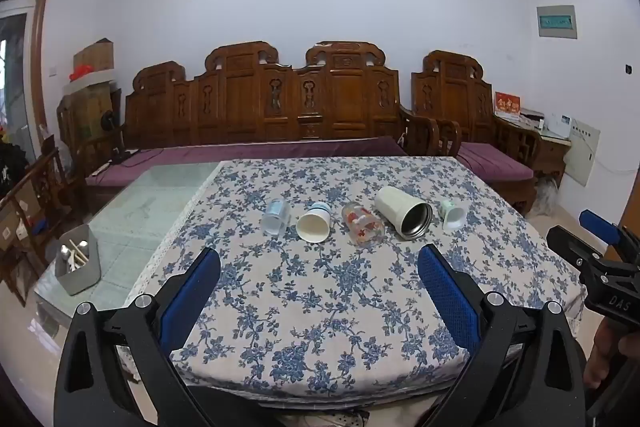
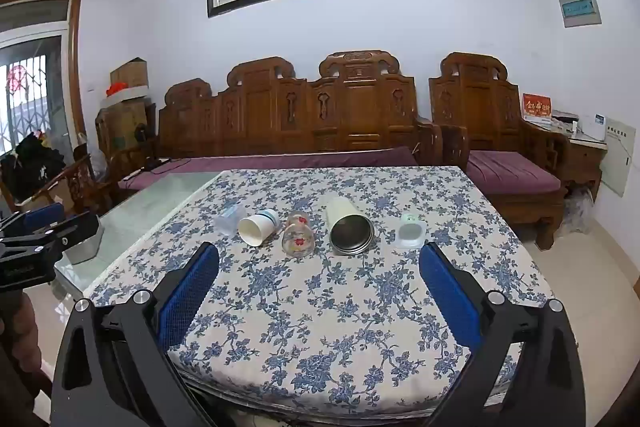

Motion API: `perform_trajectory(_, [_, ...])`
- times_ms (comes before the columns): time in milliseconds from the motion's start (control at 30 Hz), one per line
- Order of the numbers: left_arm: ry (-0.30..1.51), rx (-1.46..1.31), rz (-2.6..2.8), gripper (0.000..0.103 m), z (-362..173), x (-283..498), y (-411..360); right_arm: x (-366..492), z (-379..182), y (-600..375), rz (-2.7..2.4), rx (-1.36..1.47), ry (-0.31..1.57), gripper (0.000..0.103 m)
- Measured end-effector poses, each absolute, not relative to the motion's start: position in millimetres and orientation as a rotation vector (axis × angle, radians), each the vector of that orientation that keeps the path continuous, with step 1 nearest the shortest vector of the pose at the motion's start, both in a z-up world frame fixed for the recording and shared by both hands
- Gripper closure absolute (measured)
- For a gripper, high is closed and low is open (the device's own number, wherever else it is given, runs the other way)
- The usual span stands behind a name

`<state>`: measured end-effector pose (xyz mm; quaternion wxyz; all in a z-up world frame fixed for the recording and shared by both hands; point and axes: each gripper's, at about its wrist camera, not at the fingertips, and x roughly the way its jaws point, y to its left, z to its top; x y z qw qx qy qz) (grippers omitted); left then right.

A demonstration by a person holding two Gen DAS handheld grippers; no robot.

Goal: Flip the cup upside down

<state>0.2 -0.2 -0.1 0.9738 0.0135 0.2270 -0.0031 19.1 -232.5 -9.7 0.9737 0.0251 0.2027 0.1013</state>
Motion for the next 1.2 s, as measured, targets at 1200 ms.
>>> perform_trajectory(1200, [0.424, 0.011, -0.017, 0.008, 8.2, -6.2, -0.8, 18.6, -7.8, -232.4, 0.209, 0.053, 0.4, 0.002])
